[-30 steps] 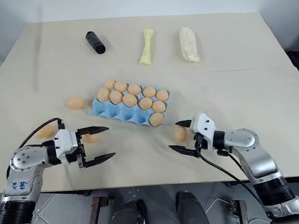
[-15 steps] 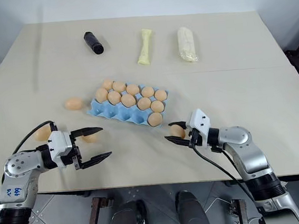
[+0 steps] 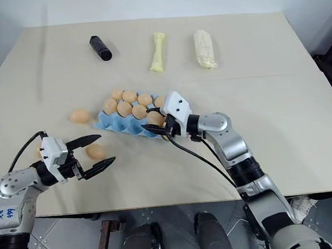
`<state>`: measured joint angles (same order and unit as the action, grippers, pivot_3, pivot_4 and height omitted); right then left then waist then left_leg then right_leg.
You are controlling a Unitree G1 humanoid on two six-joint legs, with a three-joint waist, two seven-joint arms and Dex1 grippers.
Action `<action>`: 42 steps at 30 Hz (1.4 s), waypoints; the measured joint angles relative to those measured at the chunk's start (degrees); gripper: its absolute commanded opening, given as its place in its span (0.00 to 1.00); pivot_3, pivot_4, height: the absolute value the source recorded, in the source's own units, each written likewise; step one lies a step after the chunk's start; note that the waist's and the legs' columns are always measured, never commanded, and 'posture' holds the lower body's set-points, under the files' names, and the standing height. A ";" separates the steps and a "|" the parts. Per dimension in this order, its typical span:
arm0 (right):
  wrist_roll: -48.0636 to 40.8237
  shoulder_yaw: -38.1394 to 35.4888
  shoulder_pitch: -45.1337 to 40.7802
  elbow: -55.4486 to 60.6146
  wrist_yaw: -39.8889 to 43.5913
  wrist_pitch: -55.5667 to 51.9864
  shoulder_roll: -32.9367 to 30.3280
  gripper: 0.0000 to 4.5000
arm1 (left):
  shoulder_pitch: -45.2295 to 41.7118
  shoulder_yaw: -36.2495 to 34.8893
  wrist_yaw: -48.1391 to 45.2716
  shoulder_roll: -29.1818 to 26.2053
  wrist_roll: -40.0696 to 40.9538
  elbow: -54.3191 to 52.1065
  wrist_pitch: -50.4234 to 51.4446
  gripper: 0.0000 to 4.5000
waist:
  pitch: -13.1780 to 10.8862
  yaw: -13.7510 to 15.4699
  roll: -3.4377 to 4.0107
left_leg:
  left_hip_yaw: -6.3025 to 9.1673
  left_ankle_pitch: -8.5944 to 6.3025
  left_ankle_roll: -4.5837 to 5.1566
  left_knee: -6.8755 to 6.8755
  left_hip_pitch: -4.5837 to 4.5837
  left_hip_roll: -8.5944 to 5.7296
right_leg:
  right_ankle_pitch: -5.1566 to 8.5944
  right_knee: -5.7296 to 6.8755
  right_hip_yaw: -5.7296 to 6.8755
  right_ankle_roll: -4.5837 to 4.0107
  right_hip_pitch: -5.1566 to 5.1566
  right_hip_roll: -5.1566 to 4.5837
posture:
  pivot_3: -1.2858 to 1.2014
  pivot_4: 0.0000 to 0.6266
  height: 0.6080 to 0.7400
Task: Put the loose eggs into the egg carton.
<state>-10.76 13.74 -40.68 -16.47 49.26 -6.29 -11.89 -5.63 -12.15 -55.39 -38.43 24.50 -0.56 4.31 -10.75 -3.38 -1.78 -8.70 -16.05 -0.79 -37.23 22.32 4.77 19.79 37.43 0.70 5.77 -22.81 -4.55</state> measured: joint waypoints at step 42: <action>-12.68 -12.35 27.72 23.08 19.04 4.72 -22.91 0.99 | 12.59 -11.89 4.40 0.37 0.59 -0.47 0.89 1.00 | 0.00 0.71 0.01 | 0.27 -0.22 0.16 0.18 -0.09 0.08 | 0.03 -0.43 0.04 -0.18 0.25 -0.21 | 0.52 0.24 1.00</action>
<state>-23.43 1.38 -12.96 6.62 68.30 -1.58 -34.79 6.96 -24.04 -50.99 -38.06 25.09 -1.04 5.20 -10.75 -2.68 -1.77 -8.42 -16.27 -0.63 -37.06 22.23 4.84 19.82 37.00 0.74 5.60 -22.56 -4.76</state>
